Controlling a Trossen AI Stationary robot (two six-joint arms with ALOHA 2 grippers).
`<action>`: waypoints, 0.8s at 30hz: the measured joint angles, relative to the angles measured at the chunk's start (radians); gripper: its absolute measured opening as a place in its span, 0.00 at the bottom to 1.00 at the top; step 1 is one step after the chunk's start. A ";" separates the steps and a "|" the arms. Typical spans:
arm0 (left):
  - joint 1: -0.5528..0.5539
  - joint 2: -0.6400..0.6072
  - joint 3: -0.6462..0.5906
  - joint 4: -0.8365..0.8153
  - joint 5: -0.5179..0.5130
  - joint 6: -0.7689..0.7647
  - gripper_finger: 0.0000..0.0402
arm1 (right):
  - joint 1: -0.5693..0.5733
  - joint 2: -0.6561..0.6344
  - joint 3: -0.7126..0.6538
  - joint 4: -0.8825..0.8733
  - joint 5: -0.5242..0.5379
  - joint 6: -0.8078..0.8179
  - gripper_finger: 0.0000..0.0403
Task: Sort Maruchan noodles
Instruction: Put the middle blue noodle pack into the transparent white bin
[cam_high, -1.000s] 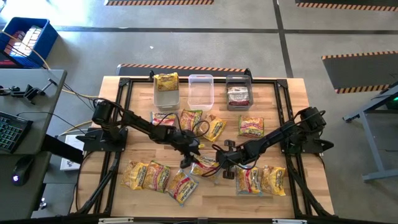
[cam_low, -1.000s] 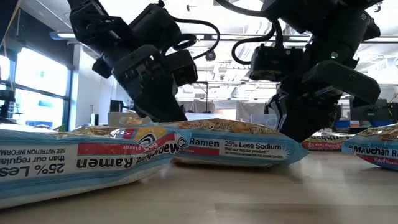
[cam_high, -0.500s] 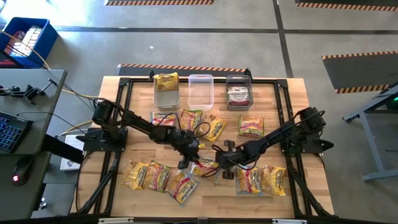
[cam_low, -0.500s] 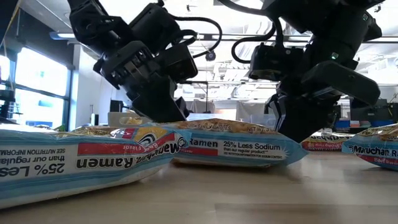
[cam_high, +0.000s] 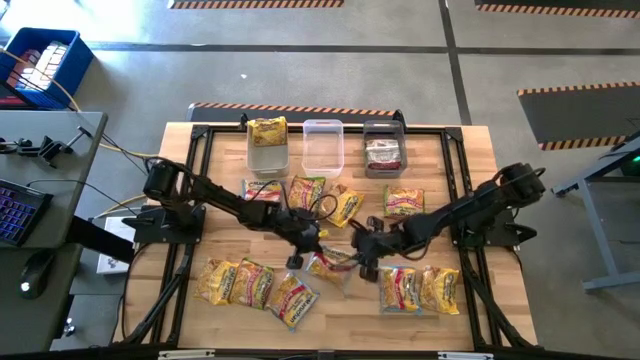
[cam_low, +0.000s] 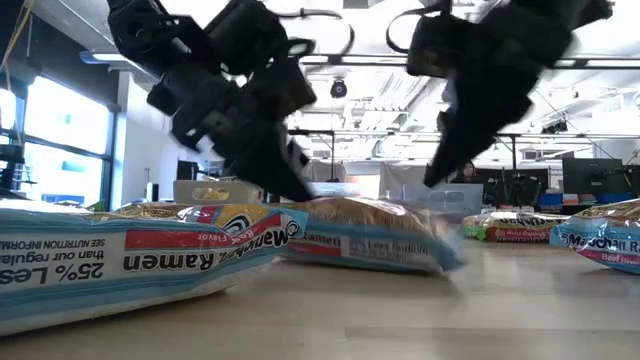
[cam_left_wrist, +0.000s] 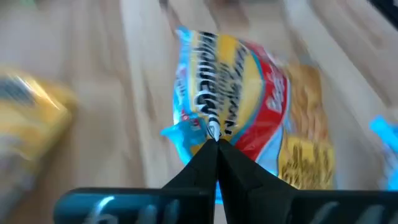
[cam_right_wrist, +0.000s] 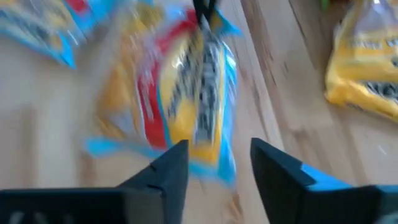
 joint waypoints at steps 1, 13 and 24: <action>-0.003 -0.013 0.001 -0.001 -0.025 0.022 0.00 | -0.013 0.000 0.000 0.017 -0.024 0.011 0.45; -0.070 -0.152 0.000 -0.030 -0.204 0.196 0.00 | -0.146 0.000 0.000 0.127 -0.214 0.031 0.72; -0.101 -0.157 0.000 -0.043 -0.270 0.241 0.00 | -0.226 -0.030 0.003 0.148 -0.344 -0.088 0.73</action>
